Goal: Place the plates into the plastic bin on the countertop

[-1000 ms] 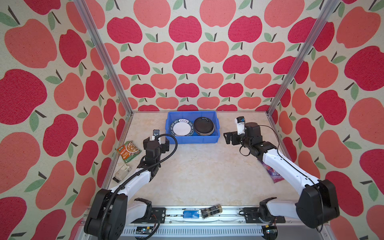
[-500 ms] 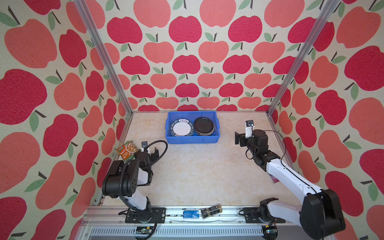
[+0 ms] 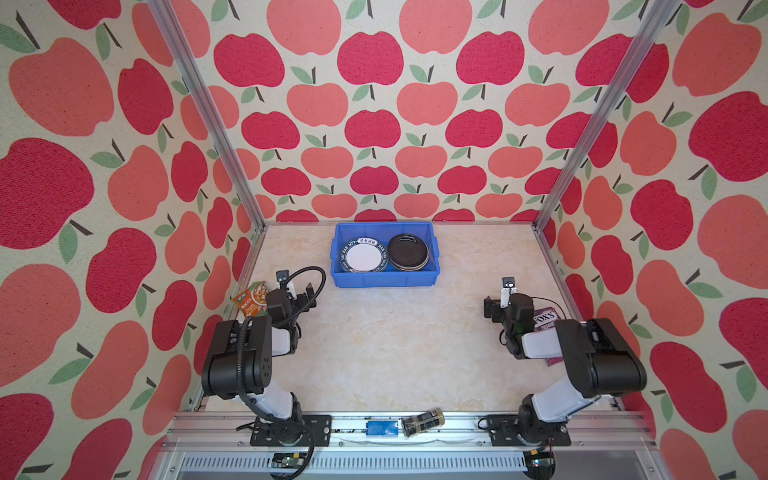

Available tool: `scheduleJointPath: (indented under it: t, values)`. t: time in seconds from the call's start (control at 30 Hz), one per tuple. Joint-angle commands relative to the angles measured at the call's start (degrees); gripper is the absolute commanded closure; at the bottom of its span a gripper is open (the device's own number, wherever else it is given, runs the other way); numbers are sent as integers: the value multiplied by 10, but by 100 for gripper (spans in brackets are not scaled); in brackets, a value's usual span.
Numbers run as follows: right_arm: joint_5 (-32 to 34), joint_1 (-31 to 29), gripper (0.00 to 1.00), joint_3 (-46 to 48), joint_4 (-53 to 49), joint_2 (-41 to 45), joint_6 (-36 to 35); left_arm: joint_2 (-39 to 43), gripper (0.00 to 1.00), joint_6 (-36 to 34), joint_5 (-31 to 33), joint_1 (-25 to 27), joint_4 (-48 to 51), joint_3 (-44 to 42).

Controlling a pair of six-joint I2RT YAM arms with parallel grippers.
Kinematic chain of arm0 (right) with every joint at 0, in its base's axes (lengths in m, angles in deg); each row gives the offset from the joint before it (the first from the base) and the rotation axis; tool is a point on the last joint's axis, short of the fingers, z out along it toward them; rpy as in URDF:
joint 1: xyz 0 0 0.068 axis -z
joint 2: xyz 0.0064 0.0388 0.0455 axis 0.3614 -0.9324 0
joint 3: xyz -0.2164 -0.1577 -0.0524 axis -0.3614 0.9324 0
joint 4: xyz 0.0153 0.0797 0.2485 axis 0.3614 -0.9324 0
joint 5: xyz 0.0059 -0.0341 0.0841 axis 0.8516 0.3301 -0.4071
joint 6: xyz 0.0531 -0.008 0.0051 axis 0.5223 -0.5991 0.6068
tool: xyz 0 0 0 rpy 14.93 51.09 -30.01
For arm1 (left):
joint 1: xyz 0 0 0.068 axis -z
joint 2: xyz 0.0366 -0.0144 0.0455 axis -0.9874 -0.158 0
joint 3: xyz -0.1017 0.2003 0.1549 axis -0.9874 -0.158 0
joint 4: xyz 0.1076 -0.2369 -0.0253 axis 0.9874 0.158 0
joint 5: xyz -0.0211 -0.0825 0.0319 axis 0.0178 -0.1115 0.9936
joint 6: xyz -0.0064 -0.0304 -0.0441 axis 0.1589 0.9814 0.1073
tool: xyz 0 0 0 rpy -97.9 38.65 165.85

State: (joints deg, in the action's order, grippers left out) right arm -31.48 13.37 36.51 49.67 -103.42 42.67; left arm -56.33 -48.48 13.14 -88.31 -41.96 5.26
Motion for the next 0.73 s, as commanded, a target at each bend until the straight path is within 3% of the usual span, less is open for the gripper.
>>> scheduleJointPath:
  t: [0.0,0.1,0.33,0.57,0.7]
  values:
    - [6,9,0,-24,63,20,17,3,1,5,-11,-2,5,1]
    - [9,7,0,3,144,3,8,3,1,6,-10,-2,5,2]
    - [17,7,0,-15,111,2,11,3,1,6,-11,-2,5,2]
    - [-86,39,0,-34,55,9,20,2,1,6,-10,-2,5,1]
    - [-89,38,0,-23,80,10,19,3,1,6,-10,-2,5,1]
